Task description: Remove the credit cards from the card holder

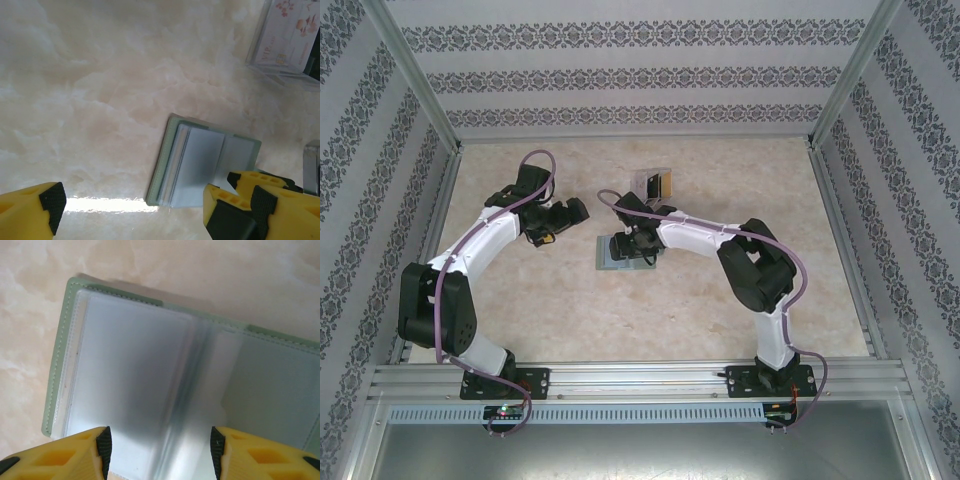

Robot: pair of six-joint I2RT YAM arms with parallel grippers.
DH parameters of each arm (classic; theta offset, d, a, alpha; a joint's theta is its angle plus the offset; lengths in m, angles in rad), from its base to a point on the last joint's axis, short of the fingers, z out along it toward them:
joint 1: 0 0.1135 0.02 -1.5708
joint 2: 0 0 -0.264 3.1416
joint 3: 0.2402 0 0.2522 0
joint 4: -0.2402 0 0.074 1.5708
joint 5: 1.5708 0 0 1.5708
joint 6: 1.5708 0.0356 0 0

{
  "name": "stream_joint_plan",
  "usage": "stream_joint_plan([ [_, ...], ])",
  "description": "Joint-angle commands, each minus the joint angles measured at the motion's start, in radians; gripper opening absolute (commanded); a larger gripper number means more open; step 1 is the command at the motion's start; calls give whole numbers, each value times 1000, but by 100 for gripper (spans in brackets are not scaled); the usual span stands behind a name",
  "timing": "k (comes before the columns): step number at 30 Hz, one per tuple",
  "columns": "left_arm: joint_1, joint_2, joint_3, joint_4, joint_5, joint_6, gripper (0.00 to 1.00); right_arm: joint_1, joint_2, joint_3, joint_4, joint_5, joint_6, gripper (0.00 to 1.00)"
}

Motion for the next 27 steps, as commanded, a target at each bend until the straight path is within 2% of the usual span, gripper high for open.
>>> stream_joint_plan([
  [1,10,11,-23,9,45,13,94,4,35,30,-69,53,-7,56],
  [7,11,31,-50,47,106,-2,84,3,77,42,-107,84,-28,56],
  [12,10,59,-85,99,188,-22,67,-2,94,21,-127,113,-31,51],
  [16,-1,90,-106,132,243,-34,58,-11,98,-3,-127,123,-33,46],
  [23,-61,173,-108,194,307,-59,43,-23,89,-27,-105,100,-30,45],
  [27,-94,217,-89,198,304,-61,39,-27,83,-35,-97,91,-28,45],
])
